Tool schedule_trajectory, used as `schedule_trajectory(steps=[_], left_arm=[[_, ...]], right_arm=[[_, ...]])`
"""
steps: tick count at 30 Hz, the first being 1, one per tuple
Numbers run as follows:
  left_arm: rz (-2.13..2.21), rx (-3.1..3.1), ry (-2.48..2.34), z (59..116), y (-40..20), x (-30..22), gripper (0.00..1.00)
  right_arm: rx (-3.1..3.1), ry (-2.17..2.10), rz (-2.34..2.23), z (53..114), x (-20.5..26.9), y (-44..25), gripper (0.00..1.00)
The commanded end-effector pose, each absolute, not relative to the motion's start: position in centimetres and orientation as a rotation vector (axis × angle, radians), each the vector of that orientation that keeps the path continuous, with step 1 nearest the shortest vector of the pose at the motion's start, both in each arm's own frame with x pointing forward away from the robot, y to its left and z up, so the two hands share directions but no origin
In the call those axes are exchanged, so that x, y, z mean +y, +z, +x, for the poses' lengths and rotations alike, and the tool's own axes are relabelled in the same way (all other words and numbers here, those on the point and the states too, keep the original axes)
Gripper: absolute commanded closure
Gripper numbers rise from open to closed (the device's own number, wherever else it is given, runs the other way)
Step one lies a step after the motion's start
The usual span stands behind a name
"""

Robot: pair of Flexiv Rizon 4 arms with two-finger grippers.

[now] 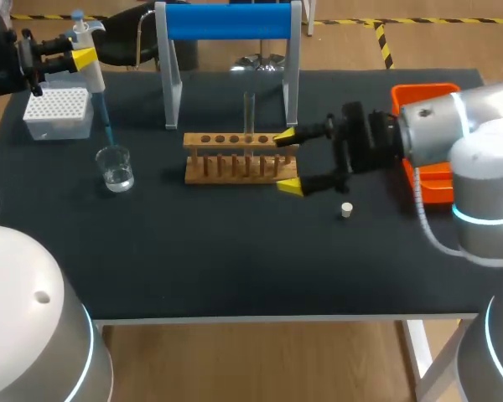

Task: Invert the test tube, pick up the pipette, mount the tip to pipette, aspirate from beaker and dispense into the tube, eject the tip, return the pipette, and cap with the stopper.

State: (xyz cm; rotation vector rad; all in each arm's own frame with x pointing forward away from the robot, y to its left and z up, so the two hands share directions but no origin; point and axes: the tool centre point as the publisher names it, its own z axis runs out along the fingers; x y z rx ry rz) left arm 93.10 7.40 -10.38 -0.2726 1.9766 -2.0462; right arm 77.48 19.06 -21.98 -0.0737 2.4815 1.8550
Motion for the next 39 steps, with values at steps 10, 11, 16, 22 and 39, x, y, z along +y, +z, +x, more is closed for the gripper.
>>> schedule_trajectory(steps=[10, 11, 16, 22, 39], left_arm=[[-0.269, 1.976, -2.048, 93.1, -10.4, 7.4, 1.0], [-0.269, 1.976, -2.048, 93.1, -10.4, 7.4, 1.0], [-0.269, 1.976, -2.048, 93.1, -10.4, 7.4, 1.0], [-0.269, 1.976, -2.048, 93.1, -10.4, 7.4, 1.0], [-0.269, 1.976, -2.048, 93.1, -10.4, 7.4, 1.0]], right_arm=[[2.546, 1.582, 0.063, 77.0, 30.1, -22.6, 0.0], [2.545, 1.57, 0.069, 77.1, 30.7, -22.7, 0.0], [2.537, 1.57, 0.102, 77.7, 33.0, -23.4, 0.0], [2.516, 1.571, 0.155, 79.0, 35.2, -24.4, 0.0], [2.385, 1.573, 0.307, 82.0, 36.9, -27.4, 0.0]])
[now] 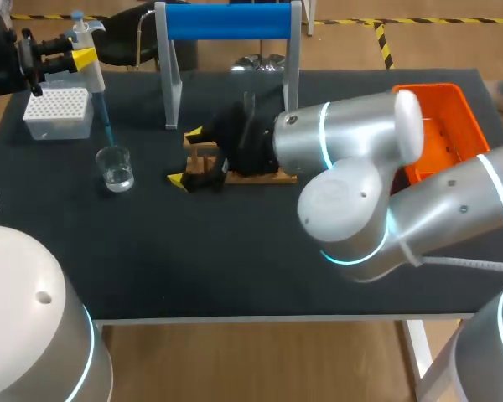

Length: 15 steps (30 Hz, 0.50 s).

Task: Invert the test tube, pick up the pipette, mount the tip to pipette, aspirate from beaker and dispense into the tube, eject the tip, return the pipette, and cap with the stopper.

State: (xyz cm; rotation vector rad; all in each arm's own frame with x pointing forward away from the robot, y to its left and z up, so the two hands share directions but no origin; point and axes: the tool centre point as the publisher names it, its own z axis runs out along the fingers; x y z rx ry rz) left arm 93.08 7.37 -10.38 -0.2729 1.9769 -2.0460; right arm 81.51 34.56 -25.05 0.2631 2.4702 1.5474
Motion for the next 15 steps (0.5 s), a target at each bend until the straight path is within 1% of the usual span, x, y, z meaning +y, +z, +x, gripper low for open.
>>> schedule_trajectory(steps=[1, 15], left_arm=[[-0.269, 1.976, -2.048, 93.1, -10.4, 7.4, 1.0], [-0.269, 1.976, -2.048, 93.1, -10.4, 7.4, 1.0]], right_arm=[[2.383, 1.572, 0.311, 82.1, 36.9, -27.6, 0.0], [2.378, 1.546, 0.33, 82.2, 37.3, -29.4, 0.0]])
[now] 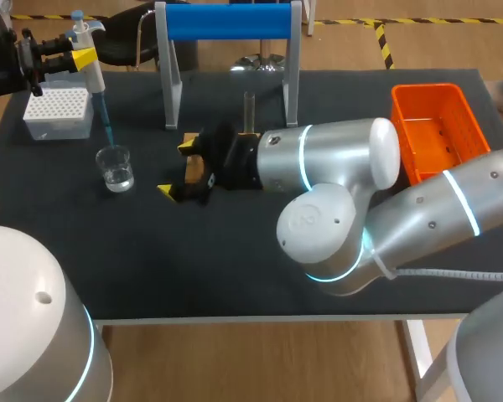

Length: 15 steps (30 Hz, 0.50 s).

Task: Invert the test tube, pick up the pipette, mount the tip to pipette, aspirate from beaker and dispense into the tube, eject the tip, return the pipette, and cap with the stopper.

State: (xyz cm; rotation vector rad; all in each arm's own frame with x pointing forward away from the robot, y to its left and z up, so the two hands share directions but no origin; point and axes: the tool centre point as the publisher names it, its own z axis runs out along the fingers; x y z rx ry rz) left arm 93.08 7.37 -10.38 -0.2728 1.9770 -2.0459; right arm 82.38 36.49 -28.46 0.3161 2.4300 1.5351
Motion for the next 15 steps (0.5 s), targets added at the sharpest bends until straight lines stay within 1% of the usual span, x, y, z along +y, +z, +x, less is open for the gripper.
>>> schedule_trajectory(steps=[1, 15], left_arm=[[-0.269, 1.976, -2.048, 93.15, -10.41, 7.42, 1.0], [-0.269, 1.976, -2.048, 93.15, -10.41, 7.42, 1.0]], right_arm=[[2.377, 1.539, 0.326, 82.23, 37.28, -29.51, 0.0], [2.368, 1.526, 0.318, 81.94, 37.38, -29.67, 0.0]])
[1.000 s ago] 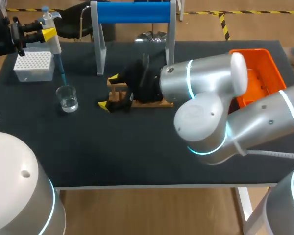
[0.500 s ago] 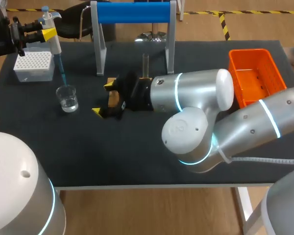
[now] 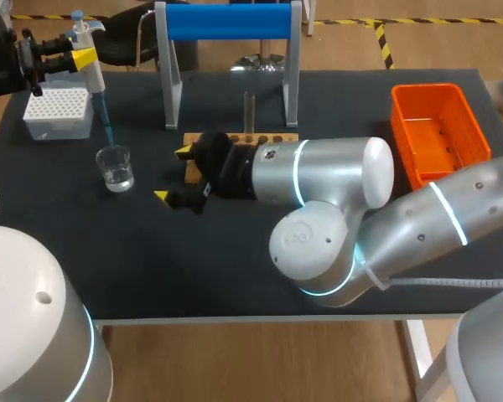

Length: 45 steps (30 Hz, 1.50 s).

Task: Invert the test tube, pick up the pipette, mount the tip to pipette, aspirate from beaker and dispense into the tube, eject the tip, return the pipette, and cap with the stopper.

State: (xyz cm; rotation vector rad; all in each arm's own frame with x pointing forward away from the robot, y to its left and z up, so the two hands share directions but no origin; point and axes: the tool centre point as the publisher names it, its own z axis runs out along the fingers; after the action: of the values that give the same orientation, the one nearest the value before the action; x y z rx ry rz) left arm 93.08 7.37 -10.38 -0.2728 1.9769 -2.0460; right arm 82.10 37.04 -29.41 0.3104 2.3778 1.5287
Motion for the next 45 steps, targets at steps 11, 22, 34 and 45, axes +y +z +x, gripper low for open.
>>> schedule_trajectory(steps=[11, 22, 34, 45], left_arm=[[-0.269, 1.976, -2.048, 93.1, -10.4, 7.4, 1.0], [-0.282, 1.986, -2.037, 93.3, -10.8, 7.4, 1.0], [-0.283, 1.985, -2.043, 93.5, -12.8, 8.0, 1.0], [-0.235, 1.952, -2.059, 93.4, -14.6, 8.5, 1.0]], right_arm=[[2.368, 1.526, 0.318, 81.9, 37.4, -29.7, 0.0], [2.368, 1.526, 0.318, 81.9, 37.4, -29.7, 0.0], [2.368, 1.526, 0.318, 81.9, 37.4, -29.7, 0.0], [2.368, 1.526, 0.318, 81.9, 37.4, -29.7, 0.0]])
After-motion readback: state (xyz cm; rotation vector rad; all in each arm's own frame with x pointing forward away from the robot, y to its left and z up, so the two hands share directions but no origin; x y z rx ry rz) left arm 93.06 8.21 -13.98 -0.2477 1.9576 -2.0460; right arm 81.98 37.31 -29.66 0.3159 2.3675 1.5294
